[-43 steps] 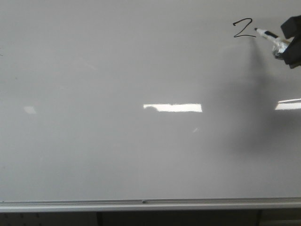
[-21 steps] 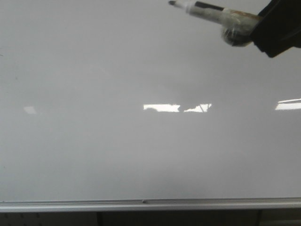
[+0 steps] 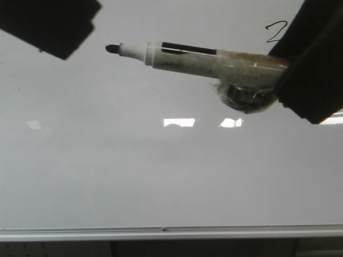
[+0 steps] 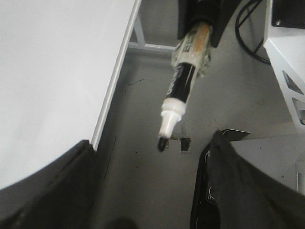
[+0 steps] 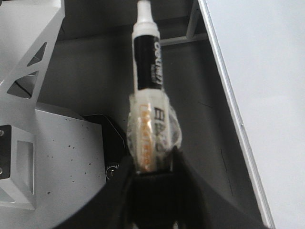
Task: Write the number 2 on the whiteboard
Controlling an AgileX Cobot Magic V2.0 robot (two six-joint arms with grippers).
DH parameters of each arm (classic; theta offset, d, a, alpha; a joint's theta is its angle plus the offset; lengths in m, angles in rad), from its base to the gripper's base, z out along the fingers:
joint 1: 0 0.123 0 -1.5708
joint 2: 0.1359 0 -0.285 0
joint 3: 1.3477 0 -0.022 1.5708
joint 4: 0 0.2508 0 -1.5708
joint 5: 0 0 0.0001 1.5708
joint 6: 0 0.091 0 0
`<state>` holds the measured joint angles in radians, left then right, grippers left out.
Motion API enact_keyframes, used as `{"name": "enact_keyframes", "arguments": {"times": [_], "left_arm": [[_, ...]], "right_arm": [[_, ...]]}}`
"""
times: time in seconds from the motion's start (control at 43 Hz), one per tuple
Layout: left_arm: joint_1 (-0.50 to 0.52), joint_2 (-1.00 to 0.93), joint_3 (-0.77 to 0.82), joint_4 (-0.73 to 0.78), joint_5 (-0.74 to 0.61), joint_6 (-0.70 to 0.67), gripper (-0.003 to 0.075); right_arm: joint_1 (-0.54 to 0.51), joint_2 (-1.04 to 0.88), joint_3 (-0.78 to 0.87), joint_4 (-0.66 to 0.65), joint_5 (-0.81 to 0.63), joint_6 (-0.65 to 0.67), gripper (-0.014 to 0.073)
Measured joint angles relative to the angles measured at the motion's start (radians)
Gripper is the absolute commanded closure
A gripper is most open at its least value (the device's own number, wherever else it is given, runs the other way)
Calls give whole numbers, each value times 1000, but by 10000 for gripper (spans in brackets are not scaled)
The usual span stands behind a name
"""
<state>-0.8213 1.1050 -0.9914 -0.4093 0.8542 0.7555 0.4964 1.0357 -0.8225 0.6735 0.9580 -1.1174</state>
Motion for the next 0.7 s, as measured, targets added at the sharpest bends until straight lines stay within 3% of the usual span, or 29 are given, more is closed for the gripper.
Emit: {"name": "enact_keyframes", "arguments": {"times": [0.209,0.466,0.698], "left_arm": [[-92,134,-62,0,-4,5,247],[-131,228,-114,0,-7,5,258],[-131,229,-117,0,-9,6,505]], "right_arm": [[0,0,0,-2,0,0,673],[0,0,0,-4,0,0,673],[0,0,0,-4,0,0,673]]}}
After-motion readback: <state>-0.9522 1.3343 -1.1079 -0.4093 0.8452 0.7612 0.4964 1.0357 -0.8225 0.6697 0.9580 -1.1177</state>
